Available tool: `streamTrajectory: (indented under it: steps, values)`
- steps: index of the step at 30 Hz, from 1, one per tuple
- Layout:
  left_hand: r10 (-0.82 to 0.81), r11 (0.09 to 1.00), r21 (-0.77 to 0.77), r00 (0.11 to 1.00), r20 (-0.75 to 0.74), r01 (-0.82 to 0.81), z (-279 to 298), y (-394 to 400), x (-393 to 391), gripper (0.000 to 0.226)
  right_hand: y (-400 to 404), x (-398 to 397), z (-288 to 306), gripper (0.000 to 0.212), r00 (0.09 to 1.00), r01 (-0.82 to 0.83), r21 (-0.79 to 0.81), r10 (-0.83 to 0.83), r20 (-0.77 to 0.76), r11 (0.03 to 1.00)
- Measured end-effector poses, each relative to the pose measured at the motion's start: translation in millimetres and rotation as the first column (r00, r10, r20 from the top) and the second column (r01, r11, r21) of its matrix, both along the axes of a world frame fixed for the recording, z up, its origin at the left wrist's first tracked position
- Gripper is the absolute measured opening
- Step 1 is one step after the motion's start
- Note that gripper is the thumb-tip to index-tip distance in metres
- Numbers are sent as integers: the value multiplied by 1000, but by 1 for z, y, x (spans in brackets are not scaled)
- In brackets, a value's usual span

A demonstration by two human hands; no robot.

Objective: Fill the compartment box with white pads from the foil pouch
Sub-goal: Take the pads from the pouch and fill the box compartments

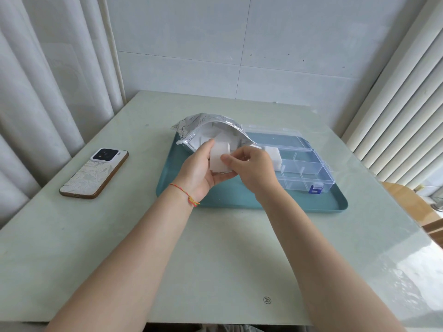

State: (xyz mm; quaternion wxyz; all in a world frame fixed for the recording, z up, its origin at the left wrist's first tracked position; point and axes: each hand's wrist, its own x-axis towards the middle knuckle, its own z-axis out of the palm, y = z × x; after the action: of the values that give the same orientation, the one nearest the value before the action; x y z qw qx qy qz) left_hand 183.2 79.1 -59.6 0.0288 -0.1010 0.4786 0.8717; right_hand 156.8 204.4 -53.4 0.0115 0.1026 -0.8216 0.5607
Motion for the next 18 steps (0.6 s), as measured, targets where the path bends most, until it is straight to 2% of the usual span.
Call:
streamTrajectory:
  steps: [2,5,6,8,10,11,13,16,18]
  values:
    - [-7,999,-48,1000,5,7,-1,1,-1,37,0,-1,-2,18,999,8,88,-4,-47,996]
    - [19,979,-203,1000,11,-16,-2,0,0,21,4,0,0,23,975,73,275,-11,-222,959]
    - [25,971,-238,1000,16,-20,-2,-1,0,18,6,2,1,32,964,61,301,23,-266,952]
    - [13,966,-258,1000,22,-7,-3,-3,0,21,9,3,2,63,935,-31,392,165,-315,920]
    - [-43,958,-284,999,12,44,-4,-3,0,26,11,1,-2,89,895,-53,584,298,-331,810]
    - [-74,952,-297,997,2,71,-4,-3,0,27,9,1,-5,94,881,-26,657,327,-341,753]
    - [-112,944,-315,994,-11,103,-4,-1,0,26,7,0,-8,89,869,33,706,329,-370,708]
    - [-110,947,-301,994,18,111,-3,-1,0,19,8,-1,-7,70,852,54,671,316,-417,739]
    - [-112,952,-282,993,33,117,-2,-3,1,20,10,-1,-6,67,850,29,653,325,-414,757]
